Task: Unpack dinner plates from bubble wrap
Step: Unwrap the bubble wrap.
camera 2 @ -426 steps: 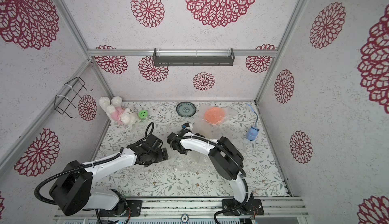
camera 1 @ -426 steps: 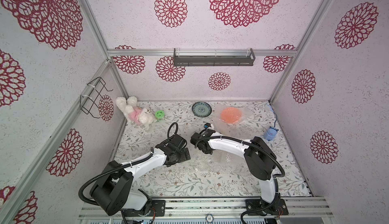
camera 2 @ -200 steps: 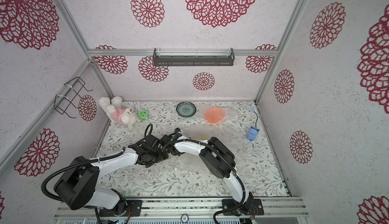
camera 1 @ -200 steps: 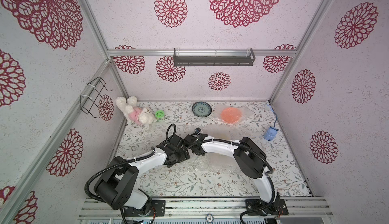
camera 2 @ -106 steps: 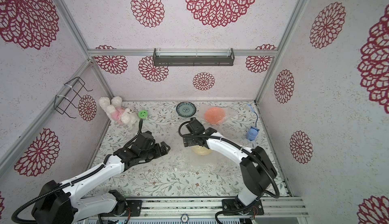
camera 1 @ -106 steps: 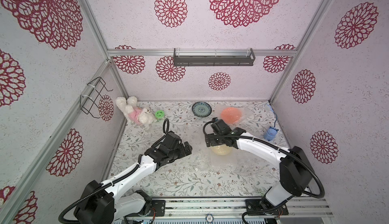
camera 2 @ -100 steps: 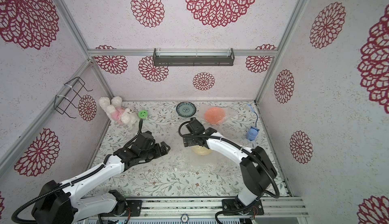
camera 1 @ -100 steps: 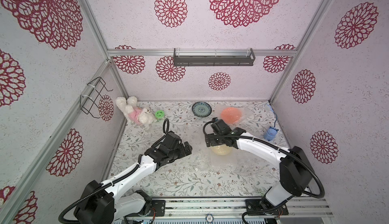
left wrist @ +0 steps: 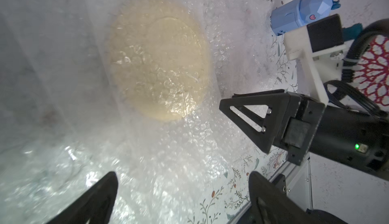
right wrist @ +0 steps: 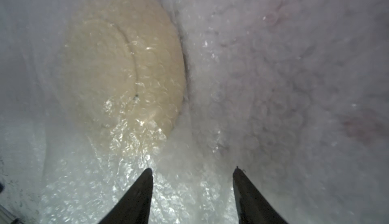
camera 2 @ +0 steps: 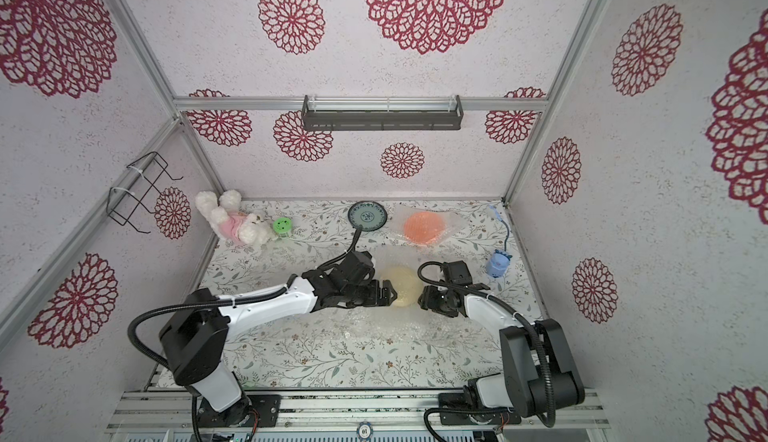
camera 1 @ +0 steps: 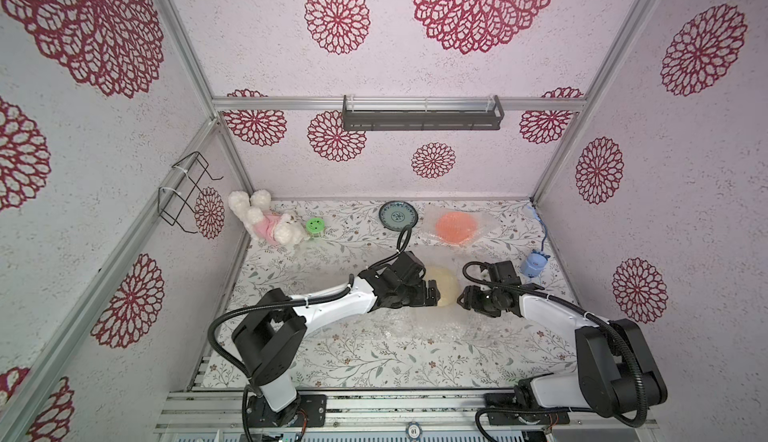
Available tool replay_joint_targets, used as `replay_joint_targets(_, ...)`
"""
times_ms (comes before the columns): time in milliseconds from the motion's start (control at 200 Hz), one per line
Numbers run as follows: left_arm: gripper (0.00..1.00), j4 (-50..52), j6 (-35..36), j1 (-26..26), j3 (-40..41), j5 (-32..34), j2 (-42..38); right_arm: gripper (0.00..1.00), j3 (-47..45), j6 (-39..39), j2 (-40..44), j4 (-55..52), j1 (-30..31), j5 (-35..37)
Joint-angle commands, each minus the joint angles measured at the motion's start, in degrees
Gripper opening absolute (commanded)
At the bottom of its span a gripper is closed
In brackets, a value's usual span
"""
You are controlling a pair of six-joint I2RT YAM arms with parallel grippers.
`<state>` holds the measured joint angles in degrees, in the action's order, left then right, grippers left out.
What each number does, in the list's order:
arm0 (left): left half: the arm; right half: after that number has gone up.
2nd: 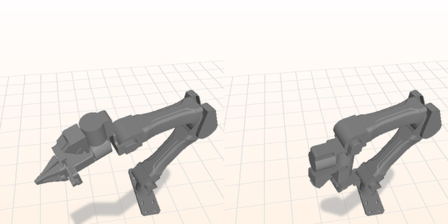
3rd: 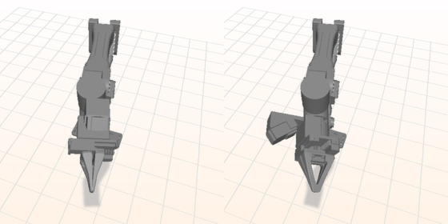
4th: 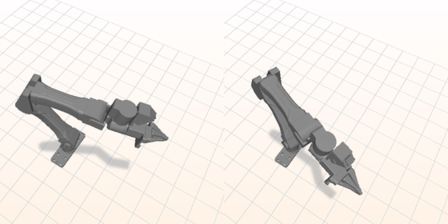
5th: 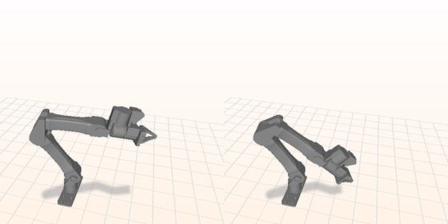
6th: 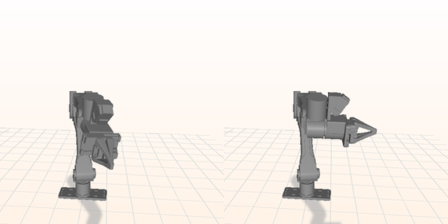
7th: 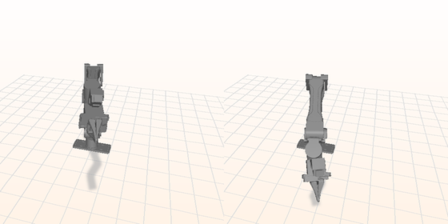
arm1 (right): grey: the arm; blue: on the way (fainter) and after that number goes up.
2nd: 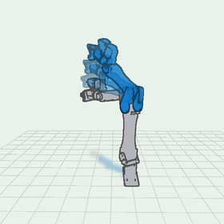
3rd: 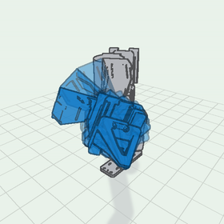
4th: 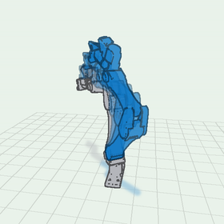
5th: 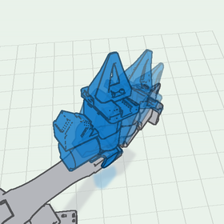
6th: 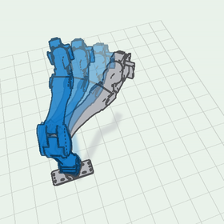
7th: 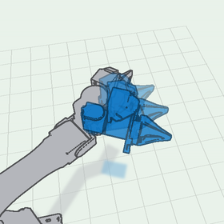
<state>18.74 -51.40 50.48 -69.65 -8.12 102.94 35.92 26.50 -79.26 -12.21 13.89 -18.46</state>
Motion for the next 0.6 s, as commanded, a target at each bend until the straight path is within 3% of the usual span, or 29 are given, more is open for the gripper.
replay_joint_targets(0, 1.00, 2.3, 1.4, 0.1, -2.5, -1.3, 3.7, 0.50, 0.3, 0.8, -1.1, 5.4, -0.3, -5.7)
replay_joint_targets(180, 1.00, 2.7, 1.4, 0.2, -1.9, -2.1, 8.3, 0.45, 1.0, -0.5, -1.4, 3.7, -0.4, -4.6)
replay_joint_targets(360, 1.00, 1.0, -0.3, 0.1, 0.5, -2.1, 9.0, 0.44, 1.8, -0.5, 3.8, -0.6, -0.3, 7.2)
replay_joint_targets(470, 1.00, 1.4, -0.5, 0.2, 1.0, -1.7, 9.0, 0.47, 3.3, -1.4, 4.5, -0.9, 0.3, 4.0)
replay_joint_targets(595, 1.00, 1.5, -0.6, 0.1, 1.2, -1.8, 9.0, 0.47, 3.2, -1.0, 1.8, 3.8, 0.9, -4.5)
